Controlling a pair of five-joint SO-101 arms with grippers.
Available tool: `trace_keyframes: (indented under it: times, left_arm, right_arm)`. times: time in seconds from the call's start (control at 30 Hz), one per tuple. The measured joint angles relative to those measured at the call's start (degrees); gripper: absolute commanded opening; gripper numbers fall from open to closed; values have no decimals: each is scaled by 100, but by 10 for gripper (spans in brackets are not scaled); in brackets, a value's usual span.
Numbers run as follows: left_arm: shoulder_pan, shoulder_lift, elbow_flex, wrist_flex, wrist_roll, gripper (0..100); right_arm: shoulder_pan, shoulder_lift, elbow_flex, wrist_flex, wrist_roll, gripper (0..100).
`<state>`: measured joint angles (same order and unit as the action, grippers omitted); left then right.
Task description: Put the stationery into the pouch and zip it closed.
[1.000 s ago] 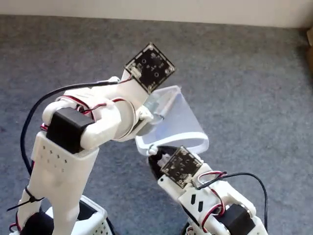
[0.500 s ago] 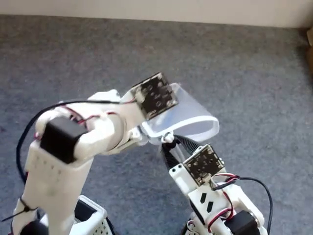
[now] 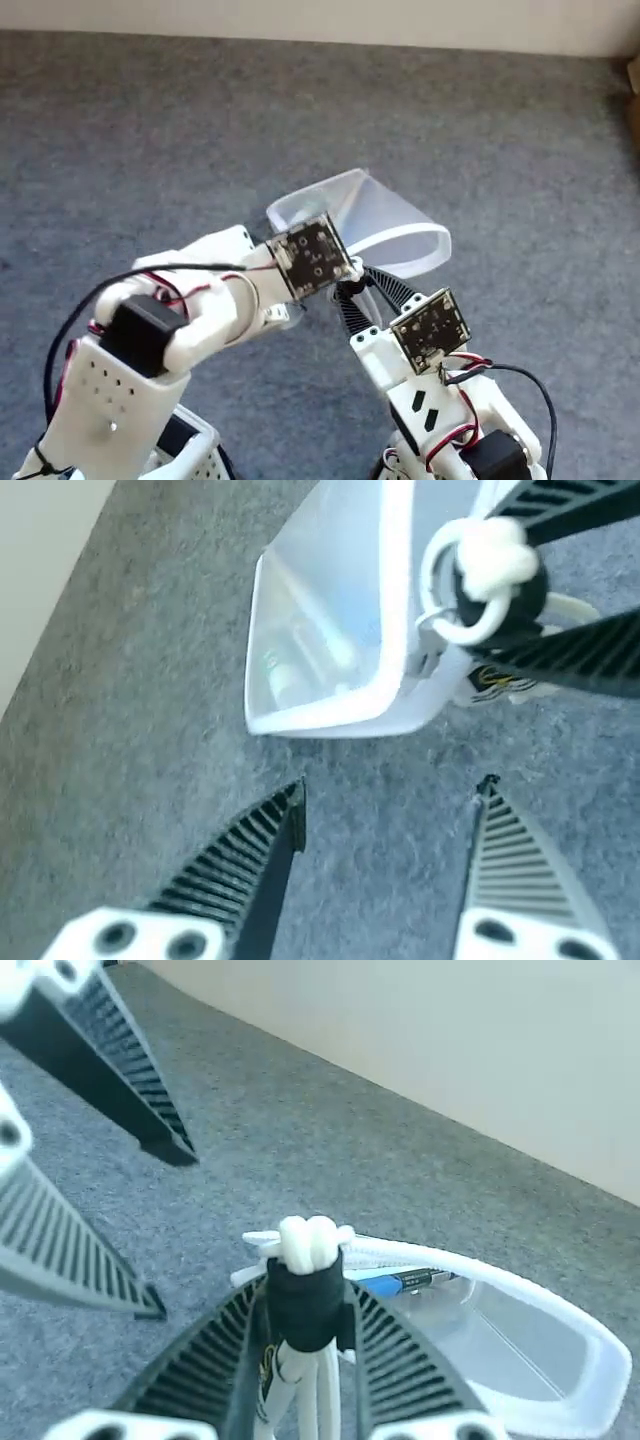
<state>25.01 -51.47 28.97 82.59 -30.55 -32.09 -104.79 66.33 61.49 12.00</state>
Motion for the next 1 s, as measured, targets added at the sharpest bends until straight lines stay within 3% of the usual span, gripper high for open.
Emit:
trace_keyframes:
  times: [0.5, 0.73, 1.0]
  left_arm:
    - [132, -176, 1547, -2101, 0, 255]
    - [149, -220, 1952, -2796, 0, 191]
    - [237, -229, 2321, -3358, 88, 188]
  right_arm:
    - [0, 9, 0, 0, 0, 5]
    - [0, -9, 0, 0, 0, 5]
    - [0, -9, 0, -18, 0, 5]
